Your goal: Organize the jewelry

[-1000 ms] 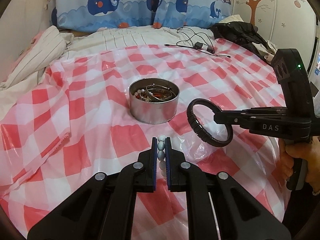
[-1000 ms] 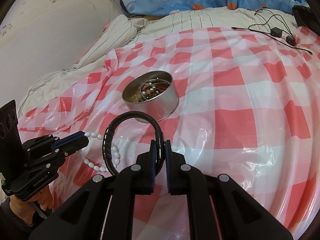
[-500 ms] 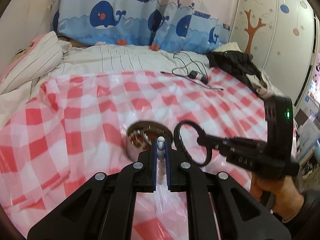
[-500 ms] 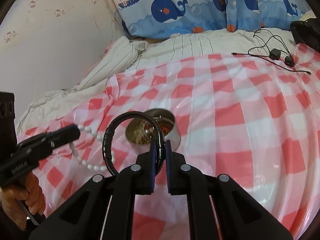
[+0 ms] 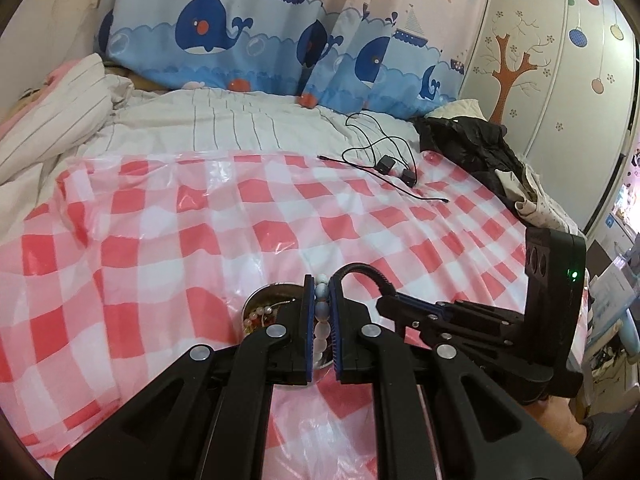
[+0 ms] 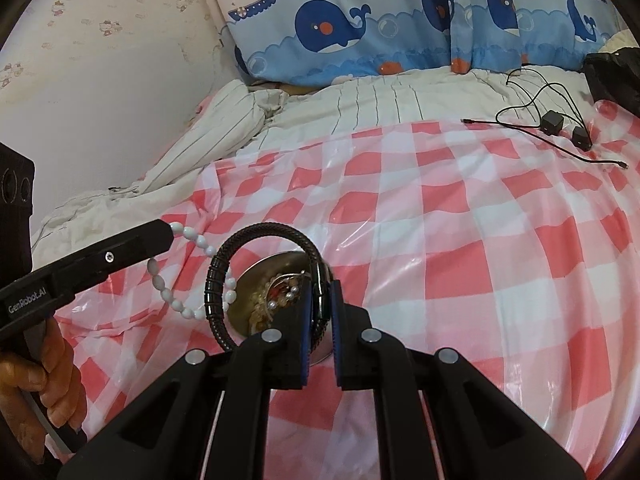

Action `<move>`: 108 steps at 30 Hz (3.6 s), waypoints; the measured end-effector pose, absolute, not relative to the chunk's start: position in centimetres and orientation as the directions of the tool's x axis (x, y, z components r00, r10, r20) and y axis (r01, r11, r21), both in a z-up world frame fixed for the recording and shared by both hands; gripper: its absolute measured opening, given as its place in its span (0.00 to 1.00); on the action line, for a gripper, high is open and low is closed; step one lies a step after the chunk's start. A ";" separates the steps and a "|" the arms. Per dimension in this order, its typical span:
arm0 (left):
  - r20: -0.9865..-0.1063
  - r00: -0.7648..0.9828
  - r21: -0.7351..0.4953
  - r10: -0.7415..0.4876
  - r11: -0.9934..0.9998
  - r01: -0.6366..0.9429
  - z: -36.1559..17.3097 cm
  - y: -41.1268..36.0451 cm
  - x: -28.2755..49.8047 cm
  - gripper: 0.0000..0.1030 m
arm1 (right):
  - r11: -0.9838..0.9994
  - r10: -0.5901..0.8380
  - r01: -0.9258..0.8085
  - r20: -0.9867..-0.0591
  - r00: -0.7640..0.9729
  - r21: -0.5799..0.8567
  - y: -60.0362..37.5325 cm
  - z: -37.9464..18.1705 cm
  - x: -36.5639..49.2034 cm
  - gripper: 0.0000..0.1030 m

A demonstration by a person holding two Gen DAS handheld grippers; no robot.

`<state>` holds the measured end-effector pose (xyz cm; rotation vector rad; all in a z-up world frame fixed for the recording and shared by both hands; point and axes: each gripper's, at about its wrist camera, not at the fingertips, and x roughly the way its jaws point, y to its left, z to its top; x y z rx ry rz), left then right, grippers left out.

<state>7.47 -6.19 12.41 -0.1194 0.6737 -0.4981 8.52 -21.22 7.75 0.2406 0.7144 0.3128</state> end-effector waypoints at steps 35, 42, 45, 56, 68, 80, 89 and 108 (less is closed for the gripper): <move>-0.607 0.793 0.004 -0.041 0.999 0.054 11.3 -3.2 -0.8 0.93 | 0.968 0.240 -0.098 -0.728 0.642 0.232 -20.0 6.5 4.7 0.77; -0.609 0.792 0.033 -0.051 0.995 0.089 11.1 -4.2 -3.7 0.93 | 0.975 0.210 -0.079 -0.746 0.632 0.208 -19.2 5.7 0.7 0.87; -0.607 0.793 0.057 -0.051 0.993 0.108 11.1 -4.6 -4.4 0.93 | 0.977 0.199 -0.071 -0.753 0.627 0.199 -18.8 5.1 -0.4 0.90; -0.612 0.790 0.040 -0.039 0.996 0.079 10.9 -3.4 -5.2 0.93 | 0.988 0.110 0.024 -0.815 0.570 0.150 -18.5 1.8 -1.0 0.93; -0.658 0.753 0.039 -0.017 0.998 0.057 8.4 -3.4 -5.1 0.93 | 0.999 0.023 0.025 -0.823 0.568 0.046 -17.9 1.1 -3.3 0.93; -0.787 0.613 -0.049 -0.066 0.998 0.045 1.4 -4.3 -3.9 0.93 | 1.000 -0.005 0.022 -0.818 0.575 0.009 -17.7 0.9 -3.6 0.93; -0.774 0.633 -0.034 -0.025 0.999 -0.003 1.8 -3.3 -4.7 0.93 | 1.000 -0.007 0.023 -0.816 0.578 0.008 -17.6 1.0 -3.4 0.93; -0.800 0.599 -0.027 -0.023 1.000 0.001 0.5 -3.4 -4.0 0.93 | 1.000 -0.009 0.024 -0.816 0.578 0.006 -17.6 0.9 -3.2 0.93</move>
